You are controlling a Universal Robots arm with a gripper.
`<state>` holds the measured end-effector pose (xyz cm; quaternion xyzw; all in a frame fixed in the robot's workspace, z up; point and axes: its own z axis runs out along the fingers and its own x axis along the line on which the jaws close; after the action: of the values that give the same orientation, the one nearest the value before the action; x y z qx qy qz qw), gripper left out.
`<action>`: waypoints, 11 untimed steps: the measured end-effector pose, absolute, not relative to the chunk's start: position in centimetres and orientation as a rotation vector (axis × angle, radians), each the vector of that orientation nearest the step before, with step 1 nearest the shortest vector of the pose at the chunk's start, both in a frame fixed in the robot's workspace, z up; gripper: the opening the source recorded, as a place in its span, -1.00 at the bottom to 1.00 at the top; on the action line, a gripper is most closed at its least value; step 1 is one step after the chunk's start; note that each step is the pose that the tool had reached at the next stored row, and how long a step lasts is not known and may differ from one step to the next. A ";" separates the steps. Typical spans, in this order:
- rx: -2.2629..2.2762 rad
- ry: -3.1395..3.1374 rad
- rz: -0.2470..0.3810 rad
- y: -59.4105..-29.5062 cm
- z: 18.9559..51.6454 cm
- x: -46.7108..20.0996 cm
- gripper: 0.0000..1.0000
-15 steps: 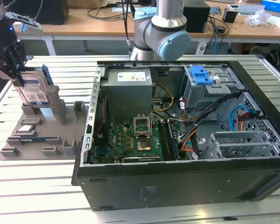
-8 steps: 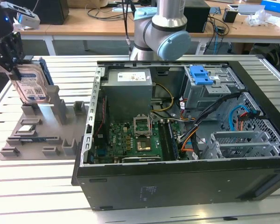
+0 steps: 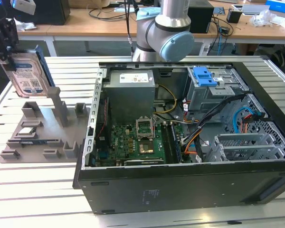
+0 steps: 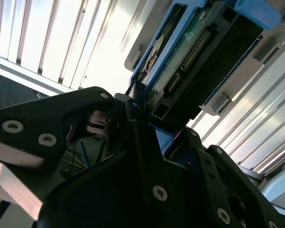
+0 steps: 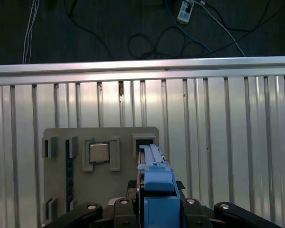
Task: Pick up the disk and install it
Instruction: 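Pick up the disk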
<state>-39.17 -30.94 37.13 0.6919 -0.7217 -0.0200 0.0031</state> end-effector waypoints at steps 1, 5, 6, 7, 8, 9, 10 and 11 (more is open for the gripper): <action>2.169 -2.263 -0.063 -30.9 38.0 -39.2 -0.26; 2.169 -2.263 -0.063 -30.8 39.9 -39.2 -0.26; 2.169 -2.263 -0.063 -30.8 40.2 -39.2 -0.26; 2.169 -2.263 -0.063 -30.8 40.6 -39.2 -0.26; 2.169 -2.263 -0.063 -30.8 41.0 -39.2 -0.26; 2.169 -2.263 -0.063 -30.8 41.4 -39.2 -0.26; 2.169 -2.263 -0.063 -30.8 42.1 -39.2 -0.26; 2.169 -2.263 -0.063 -30.7 42.7 -39.2 -0.26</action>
<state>-39.17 -30.75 42.66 0.6919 -0.7217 -0.0200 0.0032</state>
